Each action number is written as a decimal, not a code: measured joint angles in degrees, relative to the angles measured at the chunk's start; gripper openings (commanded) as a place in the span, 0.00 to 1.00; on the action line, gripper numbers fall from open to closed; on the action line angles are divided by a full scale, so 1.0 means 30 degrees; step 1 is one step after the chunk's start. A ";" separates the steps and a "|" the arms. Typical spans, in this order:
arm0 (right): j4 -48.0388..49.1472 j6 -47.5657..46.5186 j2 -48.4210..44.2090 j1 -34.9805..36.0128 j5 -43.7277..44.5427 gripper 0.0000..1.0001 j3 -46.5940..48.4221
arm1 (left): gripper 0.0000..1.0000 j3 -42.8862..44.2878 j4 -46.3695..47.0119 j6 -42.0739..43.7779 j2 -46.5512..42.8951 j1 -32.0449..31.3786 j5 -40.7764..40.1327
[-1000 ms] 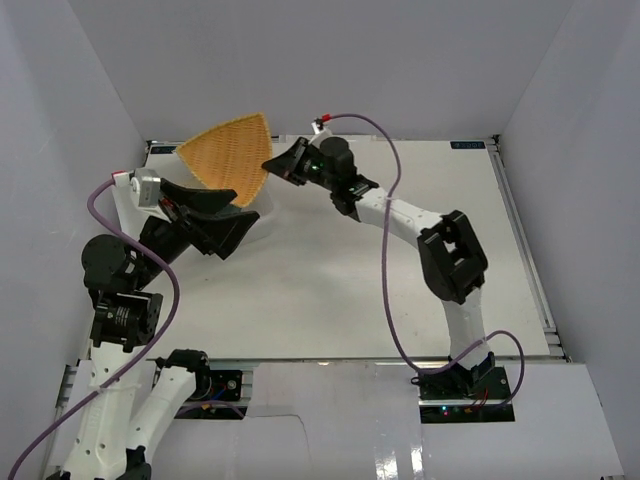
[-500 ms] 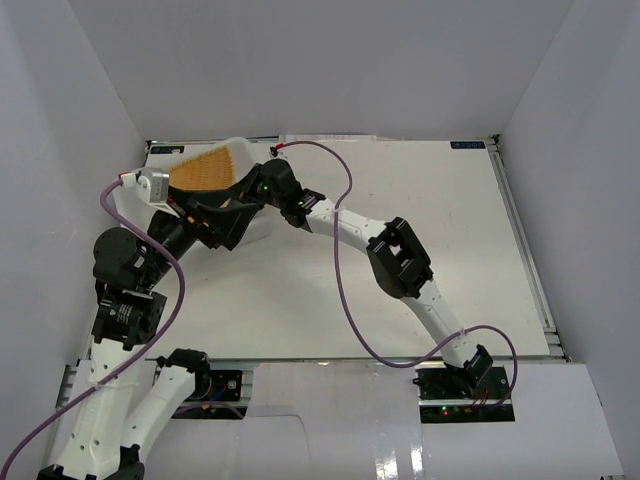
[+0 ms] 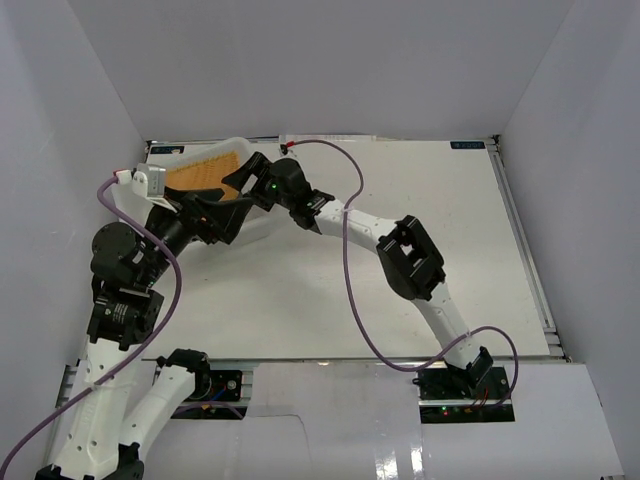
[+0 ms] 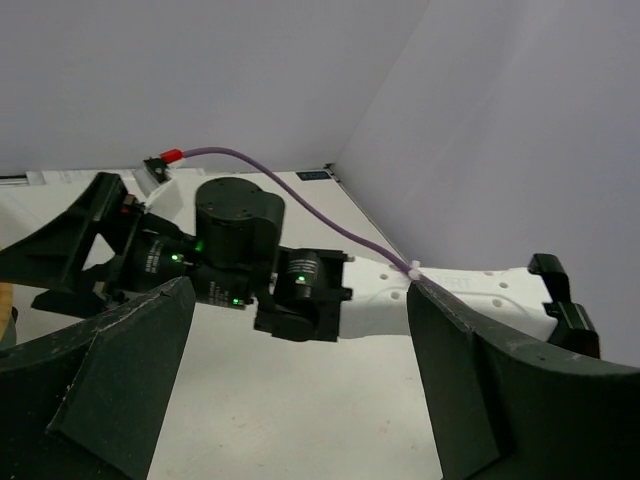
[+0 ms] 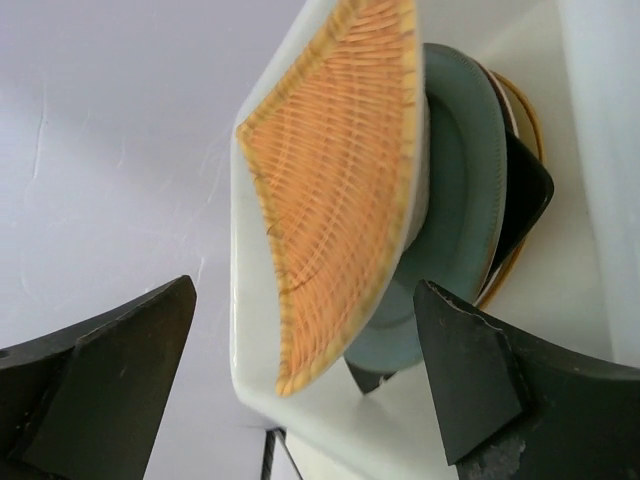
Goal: Place the plates into the plastic bin on the countertop
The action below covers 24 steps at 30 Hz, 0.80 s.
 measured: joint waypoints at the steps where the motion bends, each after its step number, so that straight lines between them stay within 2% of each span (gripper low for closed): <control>1: 0.0117 -0.0233 -0.0634 0.0007 -0.0080 0.90 -0.0612 | 0.98 0.0313 -0.0240 0.0087 0.0095 0.0000 -0.0284; 10: 0.1829 -0.2557 -0.7927 -0.0087 -0.0168 0.90 -0.7264 | 0.98 0.3235 -0.2266 0.1020 0.0721 0.0000 -0.3177; 14: 0.2288 -0.3774 -1.0681 -0.0408 -0.0372 0.90 -1.0142 | 0.98 0.3614 -0.2623 0.1413 0.0408 0.0000 -0.3985; 17: 0.2645 -0.5268 -1.3194 -0.0743 -0.0459 0.90 -1.3296 | 0.98 0.3045 -0.2747 0.1501 -0.0270 0.0000 -0.4269; 24: 0.1515 -0.9755 -2.1362 -0.1093 0.0444 0.90 -1.9934 | 0.98 -0.0816 -0.3337 0.1566 -0.2273 0.0000 -0.3548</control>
